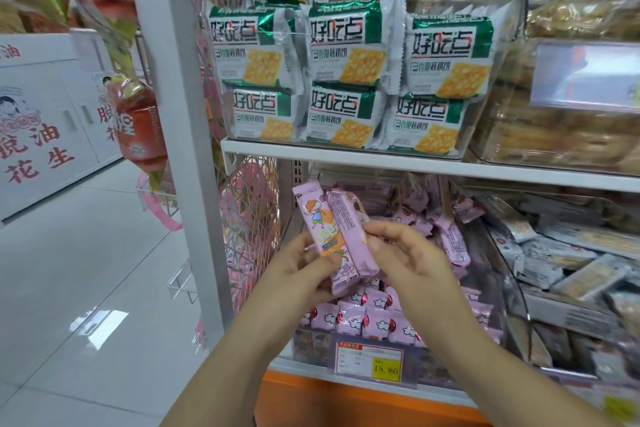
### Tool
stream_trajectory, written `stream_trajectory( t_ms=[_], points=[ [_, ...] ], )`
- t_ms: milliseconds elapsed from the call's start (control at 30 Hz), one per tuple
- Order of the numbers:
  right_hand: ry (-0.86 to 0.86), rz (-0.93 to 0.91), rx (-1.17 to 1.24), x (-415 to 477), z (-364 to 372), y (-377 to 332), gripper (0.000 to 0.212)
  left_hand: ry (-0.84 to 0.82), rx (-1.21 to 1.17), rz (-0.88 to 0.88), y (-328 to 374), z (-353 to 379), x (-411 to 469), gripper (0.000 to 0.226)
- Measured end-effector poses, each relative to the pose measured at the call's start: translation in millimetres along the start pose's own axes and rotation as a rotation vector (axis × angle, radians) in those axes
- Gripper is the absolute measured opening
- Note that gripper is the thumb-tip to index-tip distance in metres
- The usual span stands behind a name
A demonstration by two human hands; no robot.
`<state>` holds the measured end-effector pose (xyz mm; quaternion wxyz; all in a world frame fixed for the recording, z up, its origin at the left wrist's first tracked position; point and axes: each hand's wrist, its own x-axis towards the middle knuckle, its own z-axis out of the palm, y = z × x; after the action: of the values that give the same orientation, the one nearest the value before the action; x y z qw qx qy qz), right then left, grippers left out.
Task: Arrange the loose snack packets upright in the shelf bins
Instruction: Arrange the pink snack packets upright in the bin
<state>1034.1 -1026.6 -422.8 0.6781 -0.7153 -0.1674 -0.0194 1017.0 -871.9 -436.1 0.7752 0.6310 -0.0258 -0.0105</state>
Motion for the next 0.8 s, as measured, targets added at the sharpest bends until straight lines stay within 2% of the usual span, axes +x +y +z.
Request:
stream_trajectory(
  t_ms=[100,300,467,533,667,733,800],
  points=[
    [0.011,0.008,-0.011,2,-1,-6,0.017,-0.015,0.03,-0.008,0,-2,-1,0.03],
    [-0.077,0.084,-0.098,11,-1,-8,0.066,-0.115,0.137,0.034,4,-4,-5,0.047],
    [-0.177,0.134,-0.113,22,-14,-29,0.085,-0.126,0.344,0.1,10,-13,-7,0.048],
    [-0.243,0.137,-0.167,29,-19,-40,0.079,-0.13,0.466,0.136,11,-16,-7,0.051],
    [-0.371,0.019,-0.362,37,-18,-47,0.031,-0.111,0.595,0.186,16,-21,-10,0.059],
    [-0.394,-0.049,-0.448,38,-16,-45,0.025,-0.081,0.615,0.204,17,-22,-9,0.063],
    [-0.306,-0.096,-0.446,39,-17,-42,0.024,0.016,0.635,0.25,16,-25,-6,0.066]
  ],
)
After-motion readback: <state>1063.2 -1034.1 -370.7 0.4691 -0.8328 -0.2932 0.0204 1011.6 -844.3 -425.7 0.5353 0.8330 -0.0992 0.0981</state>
